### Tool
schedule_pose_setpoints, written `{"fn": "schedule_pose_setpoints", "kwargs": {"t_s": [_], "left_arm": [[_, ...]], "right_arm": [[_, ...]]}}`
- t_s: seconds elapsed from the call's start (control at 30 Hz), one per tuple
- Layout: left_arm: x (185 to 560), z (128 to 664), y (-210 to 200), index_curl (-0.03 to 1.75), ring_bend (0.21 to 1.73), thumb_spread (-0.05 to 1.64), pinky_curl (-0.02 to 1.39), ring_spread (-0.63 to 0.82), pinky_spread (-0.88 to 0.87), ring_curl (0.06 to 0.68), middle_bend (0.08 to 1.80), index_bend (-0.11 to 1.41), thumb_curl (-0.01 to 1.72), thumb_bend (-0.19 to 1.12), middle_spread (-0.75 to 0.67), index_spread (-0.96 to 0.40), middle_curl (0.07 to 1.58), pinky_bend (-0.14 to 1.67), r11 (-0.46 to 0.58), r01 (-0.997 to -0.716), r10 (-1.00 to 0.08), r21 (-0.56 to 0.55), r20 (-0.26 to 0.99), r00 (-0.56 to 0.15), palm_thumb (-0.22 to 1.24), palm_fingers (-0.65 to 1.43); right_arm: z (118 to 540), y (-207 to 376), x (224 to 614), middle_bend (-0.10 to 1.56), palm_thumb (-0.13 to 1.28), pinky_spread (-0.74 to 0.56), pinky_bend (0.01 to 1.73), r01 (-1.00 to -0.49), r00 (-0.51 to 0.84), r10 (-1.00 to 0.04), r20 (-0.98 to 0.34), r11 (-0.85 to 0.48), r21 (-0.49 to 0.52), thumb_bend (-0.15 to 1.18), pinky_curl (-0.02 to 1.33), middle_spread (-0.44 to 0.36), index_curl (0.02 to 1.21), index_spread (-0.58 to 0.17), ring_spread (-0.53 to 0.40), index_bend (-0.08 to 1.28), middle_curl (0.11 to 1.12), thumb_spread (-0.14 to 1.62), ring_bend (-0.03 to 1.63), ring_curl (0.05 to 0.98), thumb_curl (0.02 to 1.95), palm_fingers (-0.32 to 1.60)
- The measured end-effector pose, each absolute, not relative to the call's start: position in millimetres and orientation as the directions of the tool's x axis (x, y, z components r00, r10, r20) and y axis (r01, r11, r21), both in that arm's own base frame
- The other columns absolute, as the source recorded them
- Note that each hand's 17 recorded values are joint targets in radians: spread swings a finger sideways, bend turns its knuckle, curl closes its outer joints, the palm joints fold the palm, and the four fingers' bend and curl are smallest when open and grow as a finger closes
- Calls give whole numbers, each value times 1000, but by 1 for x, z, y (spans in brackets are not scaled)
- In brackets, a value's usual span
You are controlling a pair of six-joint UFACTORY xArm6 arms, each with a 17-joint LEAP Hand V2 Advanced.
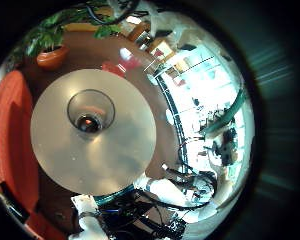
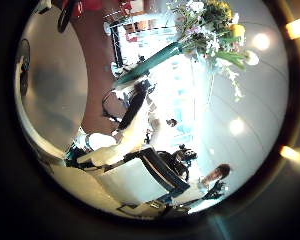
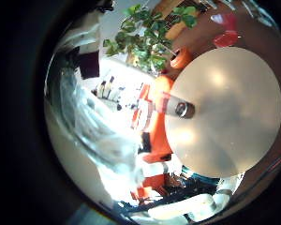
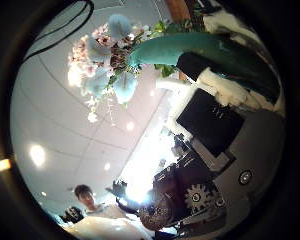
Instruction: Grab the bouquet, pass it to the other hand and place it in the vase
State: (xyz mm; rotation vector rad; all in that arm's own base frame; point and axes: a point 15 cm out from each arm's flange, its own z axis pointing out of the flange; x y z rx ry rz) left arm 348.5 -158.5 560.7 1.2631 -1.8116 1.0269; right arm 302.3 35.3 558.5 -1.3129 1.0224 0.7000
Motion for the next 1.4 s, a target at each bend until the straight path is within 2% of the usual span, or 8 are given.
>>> {"fn": "schedule_pose_setpoints", "kwargs": {"t_s": [0.27,0.5,0.77,0.93,1.03,1.1,1.17,1.4], "left_arm": [[344,574,-172,408,621,1058,320,299,260,157,247,171,325,-23,186,26,405,266,281,-934,-201,-223,937,-284,284,361],[321,595,-178,394,619,1007,334,358,281,152,222,167,338,-28,213,60,396,300,376,-890,-16,-258,958,-285,298,320],[319,598,-187,374,637,975,338,377,289,154,246,156,350,-26,205,71,402,307,400,-878,26,-263,961,-276,328,314],[318,596,-191,352,683,967,328,192,176,154,503,145,353,-28,27,40,476,296,413,-879,25,-239,967,-252,337,546],[322,596,-193,341,879,975,371,-81,-59,202,679,151,362,-4,-113,-55,542,489,411,-882,35,-232,970,-240,398,969],[324,598,-194,355,1003,983,433,-214,-175,265,741,177,375,7,-195,-118,607,598,400,-886,44,-235,970,-237,471,1051],[328,601,-195,412,1167,1002,522,-305,-263,342,812,298,430,106,-259,-207,682,785,381,-893,59,-238,970,-234,688,1293],[339,612,-194,646,1409,987,726,-389,-431,476,1056,732,546,163,-405,-449,831,1121,222,-932,89,-286,958,-273,919,1203]], "right_arm": [[548,72,293,1395,1117,-183,1309,-904,415,-147,-898,45,-425,34,788,-127,825,-198,-181,1245,776,812,1481,687,1316,1136],[539,95,302,1396,1117,-187,1285,-910,407,-169,-897,5,-414,25,826,-127,819,-197,-182,1248,773,818,1486,689,1353,1137],[529,128,309,1397,1118,-192,1263,-917,399,-162,-903,-65,-393,15,862,-127,814,-196,-182,1251,770,823,1485,689,1385,1138],[521,140,311,1397,1119,-195,1247,-918,397,-182,-900,-87,-387,9,882,-127,811,-196,-182,1252,769,826,1485,690,1402,1138],[516,145,312,1397,1120,-197,1239,-917,398,-200,-895,-100,-386,5,893,-127,810,-196,-182,1252,768,828,1484,690,1411,1139],[512,146,315,1398,1121,-198,1235,-917,399,-225,-889,-97,-387,2,901,-127,809,-196,-182,1253,768,829,1480,689,1416,1137],[511,143,322,1399,1096,-199,1234,-916,400,-248,-882,-75,-394,-15,908,-127,809,-196,-183,1254,768,832,1478,689,1414,1137],[499,133,334,1355,880,-224,1226,-923,370,-284,-885,-4,-385,-59,906,-137,803,-203,-192,1223,764,865,1447,683,1305,1083]]}}
